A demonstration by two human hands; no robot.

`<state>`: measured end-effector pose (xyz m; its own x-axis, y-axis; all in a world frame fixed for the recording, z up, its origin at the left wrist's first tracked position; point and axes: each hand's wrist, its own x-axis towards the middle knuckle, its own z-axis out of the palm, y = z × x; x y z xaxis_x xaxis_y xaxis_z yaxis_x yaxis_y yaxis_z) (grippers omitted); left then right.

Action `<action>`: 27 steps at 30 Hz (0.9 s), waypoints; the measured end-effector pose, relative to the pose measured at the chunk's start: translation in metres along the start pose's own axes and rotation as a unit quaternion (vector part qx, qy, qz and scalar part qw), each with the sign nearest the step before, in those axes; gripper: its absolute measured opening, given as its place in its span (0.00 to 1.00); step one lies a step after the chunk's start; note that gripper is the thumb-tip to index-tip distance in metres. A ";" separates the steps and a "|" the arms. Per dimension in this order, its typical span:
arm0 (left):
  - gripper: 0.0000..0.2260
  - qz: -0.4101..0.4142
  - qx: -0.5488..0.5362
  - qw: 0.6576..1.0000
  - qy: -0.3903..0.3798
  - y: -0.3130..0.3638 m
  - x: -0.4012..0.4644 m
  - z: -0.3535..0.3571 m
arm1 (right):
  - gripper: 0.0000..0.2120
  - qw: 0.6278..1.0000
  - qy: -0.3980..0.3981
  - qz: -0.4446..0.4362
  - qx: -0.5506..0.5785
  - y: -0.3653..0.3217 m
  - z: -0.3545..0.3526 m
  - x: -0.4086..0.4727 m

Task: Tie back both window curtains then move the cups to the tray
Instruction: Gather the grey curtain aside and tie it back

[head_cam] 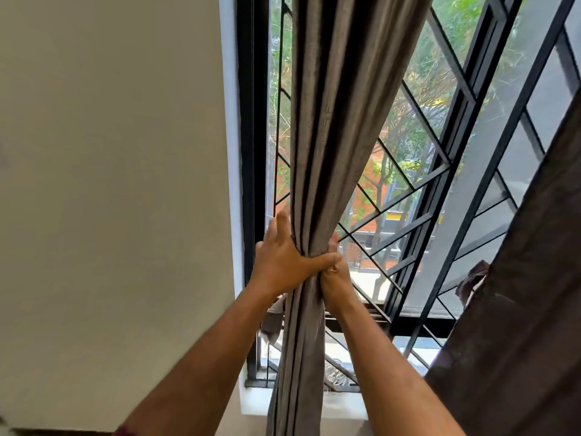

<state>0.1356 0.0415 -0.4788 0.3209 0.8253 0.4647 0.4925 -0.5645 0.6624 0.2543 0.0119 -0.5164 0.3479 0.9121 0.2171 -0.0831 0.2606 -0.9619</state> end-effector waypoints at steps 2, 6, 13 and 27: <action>0.48 -0.009 -0.010 0.999 -0.052 0.002 0.009 -0.001 | 0.18 0.998 -0.035 -0.001 -0.058 0.005 0.002 0.000; 0.10 -0.030 -0.137 0.983 -0.115 0.000 0.014 0.000 | 0.10 0.950 -0.059 -0.004 -0.308 0.021 -0.005 -0.005; 0.10 0.005 -0.143 0.969 -0.199 0.005 0.015 -0.003 | 0.35 0.970 -0.116 0.196 -0.085 0.022 -0.032 -0.026; 0.09 -0.013 -0.126 0.966 -0.225 -0.007 0.025 -0.009 | 0.15 0.892 -0.164 0.216 -0.362 0.011 0.022 -0.095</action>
<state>0.1330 0.0660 -0.4665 0.6589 0.7301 0.1811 0.3108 -0.4835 0.8183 0.1996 -0.0651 -0.5435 0.1275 0.9522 -0.2776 0.5222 -0.3024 -0.7974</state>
